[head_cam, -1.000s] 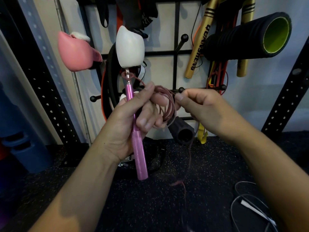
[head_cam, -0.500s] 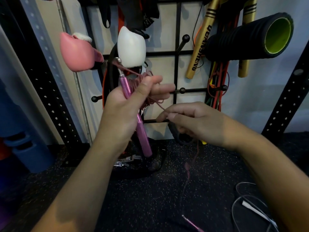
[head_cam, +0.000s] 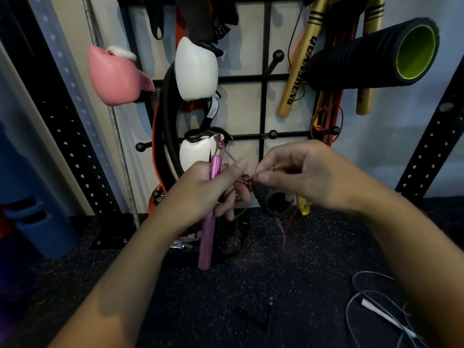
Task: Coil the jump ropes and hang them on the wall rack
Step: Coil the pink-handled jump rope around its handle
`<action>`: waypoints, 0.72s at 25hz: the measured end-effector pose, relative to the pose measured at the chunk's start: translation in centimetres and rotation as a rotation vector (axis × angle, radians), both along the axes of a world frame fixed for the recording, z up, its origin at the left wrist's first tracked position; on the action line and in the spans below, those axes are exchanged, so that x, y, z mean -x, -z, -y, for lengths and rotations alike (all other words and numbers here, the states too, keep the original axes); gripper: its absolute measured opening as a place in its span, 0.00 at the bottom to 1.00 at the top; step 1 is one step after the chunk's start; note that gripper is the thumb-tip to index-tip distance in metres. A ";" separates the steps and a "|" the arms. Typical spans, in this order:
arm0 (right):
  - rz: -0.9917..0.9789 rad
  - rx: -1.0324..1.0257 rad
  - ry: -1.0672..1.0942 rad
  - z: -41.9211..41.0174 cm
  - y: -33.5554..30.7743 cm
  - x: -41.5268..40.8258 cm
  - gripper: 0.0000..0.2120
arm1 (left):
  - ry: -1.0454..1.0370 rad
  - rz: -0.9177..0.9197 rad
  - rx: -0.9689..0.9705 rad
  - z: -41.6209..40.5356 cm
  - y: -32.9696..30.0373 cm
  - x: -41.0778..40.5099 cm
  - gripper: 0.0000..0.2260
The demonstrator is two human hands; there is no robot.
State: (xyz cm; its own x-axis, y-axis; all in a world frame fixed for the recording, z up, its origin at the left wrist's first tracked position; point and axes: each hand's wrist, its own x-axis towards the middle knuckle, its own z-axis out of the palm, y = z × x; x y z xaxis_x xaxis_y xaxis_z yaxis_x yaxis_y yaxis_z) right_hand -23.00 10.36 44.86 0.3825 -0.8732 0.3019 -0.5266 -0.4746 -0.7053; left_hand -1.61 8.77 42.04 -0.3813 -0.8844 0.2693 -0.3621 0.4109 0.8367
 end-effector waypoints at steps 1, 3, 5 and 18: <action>0.056 0.039 0.051 0.4 0.3 0.2 0.12 | 0.085 -0.112 -0.097 0.0 0.1 -0.1 0.30; 0.171 0.112 0.137 0.9 1.0 0.2 0.21 | 0.208 -0.288 -0.185 -0.3 0.3 0.2 0.24; 0.220 0.100 0.073 1.2 1.6 0.0 0.19 | 0.234 -0.413 -0.198 -0.7 0.3 0.8 0.18; 0.272 0.040 0.186 1.2 1.9 -0.5 0.20 | 0.439 -0.878 -0.396 -1.2 -1.2 0.9 0.18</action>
